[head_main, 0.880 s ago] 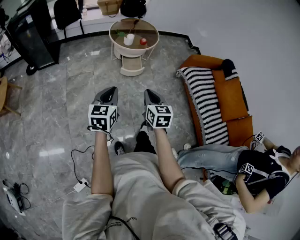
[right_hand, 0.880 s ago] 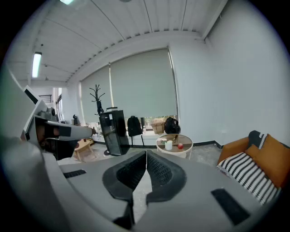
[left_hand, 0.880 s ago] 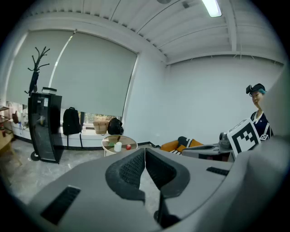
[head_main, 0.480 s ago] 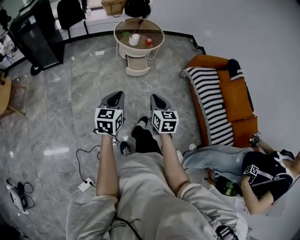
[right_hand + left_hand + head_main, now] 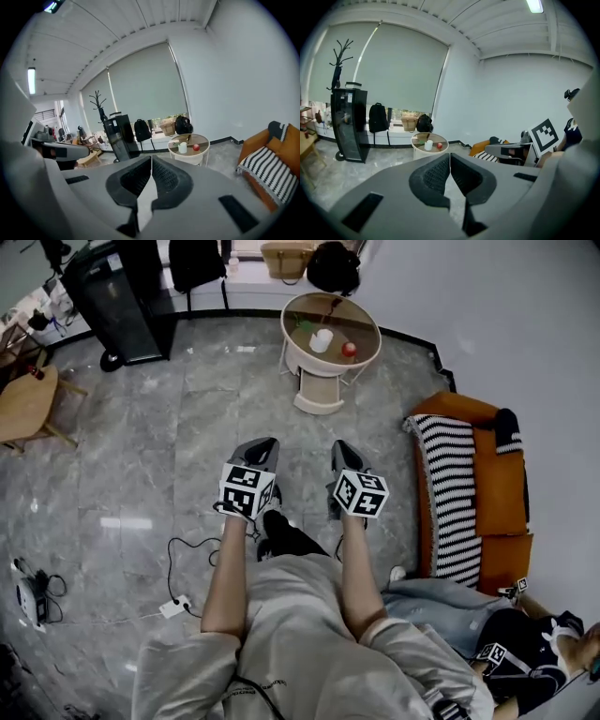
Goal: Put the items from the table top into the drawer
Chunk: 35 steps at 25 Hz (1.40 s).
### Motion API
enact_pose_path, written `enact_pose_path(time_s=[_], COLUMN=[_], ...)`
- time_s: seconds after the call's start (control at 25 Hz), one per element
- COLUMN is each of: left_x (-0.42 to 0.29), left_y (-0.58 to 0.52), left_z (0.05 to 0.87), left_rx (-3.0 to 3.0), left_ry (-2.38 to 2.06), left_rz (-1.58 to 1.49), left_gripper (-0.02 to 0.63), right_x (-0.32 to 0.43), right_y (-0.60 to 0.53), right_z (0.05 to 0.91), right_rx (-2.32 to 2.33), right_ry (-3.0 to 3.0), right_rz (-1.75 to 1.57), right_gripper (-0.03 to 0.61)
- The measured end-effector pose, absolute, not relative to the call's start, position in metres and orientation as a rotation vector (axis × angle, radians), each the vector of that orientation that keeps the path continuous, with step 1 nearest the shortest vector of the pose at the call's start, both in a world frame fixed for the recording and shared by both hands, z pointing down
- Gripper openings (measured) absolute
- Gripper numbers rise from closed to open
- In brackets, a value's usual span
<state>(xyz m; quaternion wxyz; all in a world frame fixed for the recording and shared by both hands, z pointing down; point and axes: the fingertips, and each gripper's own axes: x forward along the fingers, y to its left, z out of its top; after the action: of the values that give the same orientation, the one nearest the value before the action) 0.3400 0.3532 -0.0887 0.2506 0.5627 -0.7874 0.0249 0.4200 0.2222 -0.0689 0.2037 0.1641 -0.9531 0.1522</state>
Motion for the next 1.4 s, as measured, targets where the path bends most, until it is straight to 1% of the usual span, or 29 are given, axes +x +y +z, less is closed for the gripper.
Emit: enact_pose_path(time_s=[0.2,0.36,0.6,0.76,0.92,1.16,1.4], left_x=[0.271,0.234,0.19,0.155,0.14,0.118,0.058], left_y=[0.337,0.316,0.29,0.287,0.282,0.283,0.271], left_z=[-0.112,-0.125,-0.118,-0.111,-0.104,-0.075,-0.057], left_rx=[1.523,1.515,1.489,1.435,1.378,1.335,1.333], left_ry=[-2.214,-2.228,-2.224,-2.251,-2.273,-2.226,-2.214], left_rz=[0.118,0.053,0.071,0.054,-0.022,-0.027,-0.138], left_gripper=[0.021,0.021,0.021,0.021,0.021,0.021,0.021], right_x=[0.35,0.31,0.256,0.22,0.201,0.186,0.169], right_y=[0.186,0.153,0.112,0.104,0.098,0.094,0.08], right_z=[-0.065,-0.079,-0.083,-0.084,-0.073,-0.048,-0.027], right_rx=[0.455,0.433,0.413,0.327,0.243,0.253,0.328], right_ry=[-2.674,-2.697,-2.742,-2.832,-2.818,-2.755,-2.725], right_rz=[0.532,0.565,0.571,0.707,0.697,0.682,0.645], right_gripper=[0.035,0.035,0.035,0.035,0.035,0.036,0.035])
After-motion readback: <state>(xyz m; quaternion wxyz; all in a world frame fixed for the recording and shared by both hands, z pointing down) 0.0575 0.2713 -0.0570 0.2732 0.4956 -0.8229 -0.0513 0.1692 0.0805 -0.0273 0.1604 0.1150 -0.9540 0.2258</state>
